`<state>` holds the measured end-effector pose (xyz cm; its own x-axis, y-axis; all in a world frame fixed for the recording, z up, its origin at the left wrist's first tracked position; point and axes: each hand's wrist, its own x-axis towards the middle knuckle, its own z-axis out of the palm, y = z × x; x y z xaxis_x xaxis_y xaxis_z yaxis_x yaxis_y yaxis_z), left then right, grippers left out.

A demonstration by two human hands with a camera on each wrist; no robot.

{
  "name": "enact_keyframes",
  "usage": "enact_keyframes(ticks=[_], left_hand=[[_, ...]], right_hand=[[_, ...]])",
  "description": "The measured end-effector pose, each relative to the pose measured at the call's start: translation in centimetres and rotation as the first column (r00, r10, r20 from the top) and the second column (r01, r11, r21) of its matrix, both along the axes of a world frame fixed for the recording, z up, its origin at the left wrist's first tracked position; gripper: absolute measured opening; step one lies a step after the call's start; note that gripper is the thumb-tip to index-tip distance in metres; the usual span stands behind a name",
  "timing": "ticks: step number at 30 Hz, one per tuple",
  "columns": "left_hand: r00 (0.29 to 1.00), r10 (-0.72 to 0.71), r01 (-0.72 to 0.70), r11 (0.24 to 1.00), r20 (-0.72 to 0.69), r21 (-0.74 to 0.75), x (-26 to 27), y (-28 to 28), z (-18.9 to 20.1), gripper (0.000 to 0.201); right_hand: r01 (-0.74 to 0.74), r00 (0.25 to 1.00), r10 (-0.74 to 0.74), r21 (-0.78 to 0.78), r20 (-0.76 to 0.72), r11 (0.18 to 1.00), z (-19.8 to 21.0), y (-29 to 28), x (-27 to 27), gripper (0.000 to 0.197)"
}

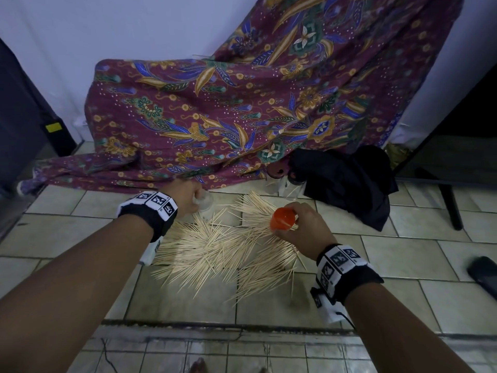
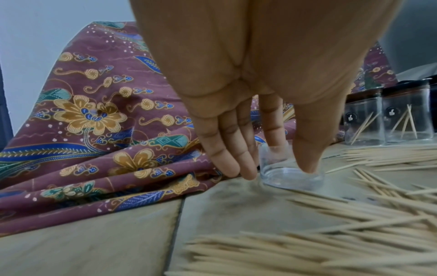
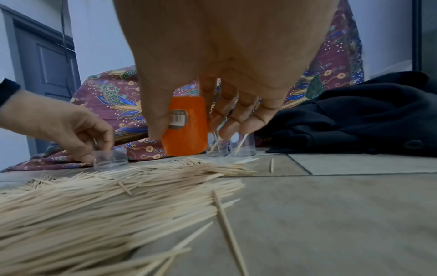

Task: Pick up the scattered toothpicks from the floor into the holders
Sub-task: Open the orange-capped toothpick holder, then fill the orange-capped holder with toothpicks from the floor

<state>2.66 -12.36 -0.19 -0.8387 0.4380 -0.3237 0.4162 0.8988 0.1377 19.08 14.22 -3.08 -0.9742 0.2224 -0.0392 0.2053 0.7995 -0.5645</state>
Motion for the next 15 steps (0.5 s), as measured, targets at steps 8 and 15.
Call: enact_keyframes(ticks=[8,15], left_hand=[[0.994,-0.05,0.055,0.997,-0.094,0.059,0.3,0.7,0.4,0.02],[0.962,-0.234,0.253,0.957,-0.138,0.143,2.7,5.4,2.2,0.022]], right_hand=[[0.047,0.999,-0.047,0.002,0.011,0.999,0.1,1.0,1.1,0.057],[0.108,0.994,-0.108,0.017,-0.006,0.994,0.2,2.8,3.3,0.053]])
